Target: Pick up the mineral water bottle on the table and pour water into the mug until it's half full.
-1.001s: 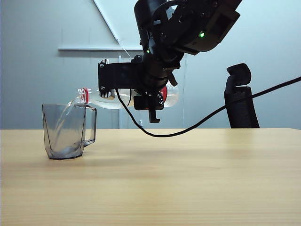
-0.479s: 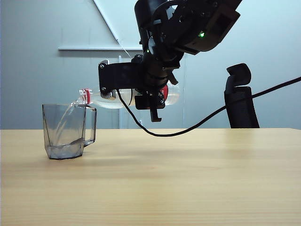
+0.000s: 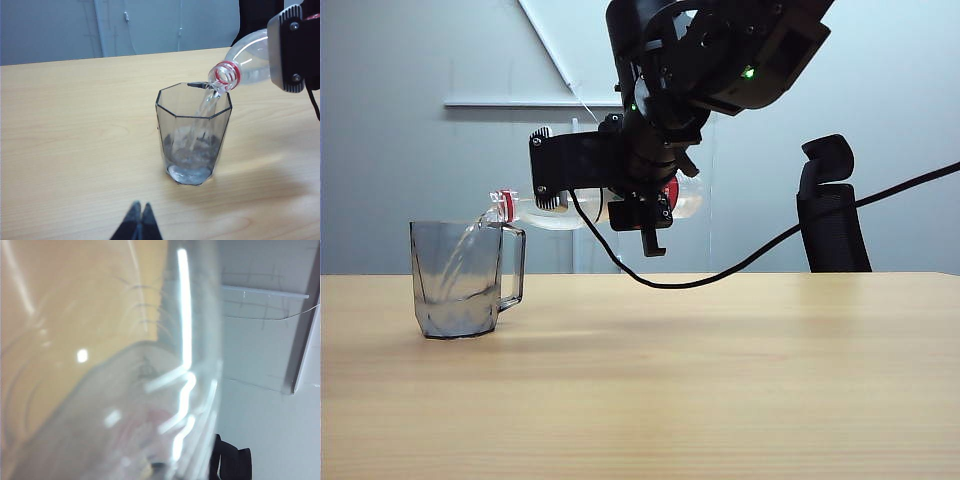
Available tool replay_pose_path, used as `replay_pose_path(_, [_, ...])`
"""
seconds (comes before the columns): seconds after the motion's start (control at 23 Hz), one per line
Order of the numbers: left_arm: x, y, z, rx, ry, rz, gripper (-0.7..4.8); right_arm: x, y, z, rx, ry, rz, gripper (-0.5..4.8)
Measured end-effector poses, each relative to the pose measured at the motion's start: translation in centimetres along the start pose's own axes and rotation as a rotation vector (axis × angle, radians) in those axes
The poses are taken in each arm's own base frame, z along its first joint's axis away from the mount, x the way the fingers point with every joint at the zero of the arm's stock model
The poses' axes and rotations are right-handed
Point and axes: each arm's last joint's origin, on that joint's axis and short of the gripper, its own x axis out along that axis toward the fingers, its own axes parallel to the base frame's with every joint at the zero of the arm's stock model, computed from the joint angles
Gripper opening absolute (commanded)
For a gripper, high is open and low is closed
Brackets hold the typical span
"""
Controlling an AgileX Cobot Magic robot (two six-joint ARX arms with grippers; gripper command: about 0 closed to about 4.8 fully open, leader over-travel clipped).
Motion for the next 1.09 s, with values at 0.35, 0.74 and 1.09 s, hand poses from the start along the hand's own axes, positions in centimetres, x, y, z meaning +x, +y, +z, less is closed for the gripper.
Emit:
replay_pose_path(0.35, [0.00,0.00,0.00,0.000,0.000,0.000,-0.02,0.00,-0.01,0.00,-0.005,0.000,-0.001,2.36])
replay_pose_path(0.74, [0.00,0.00,0.00,0.000,0.000,0.000,-0.02,-0.09,-0.12,0.17,-0.015,-0.002,-0.009,2.36])
replay_pose_path(1.09, [0.00,0.00,0.00,0.000,0.000,0.000,-0.02,-0.11,-0.15,0.23,0.021,-0.004,-0.010,2.37])
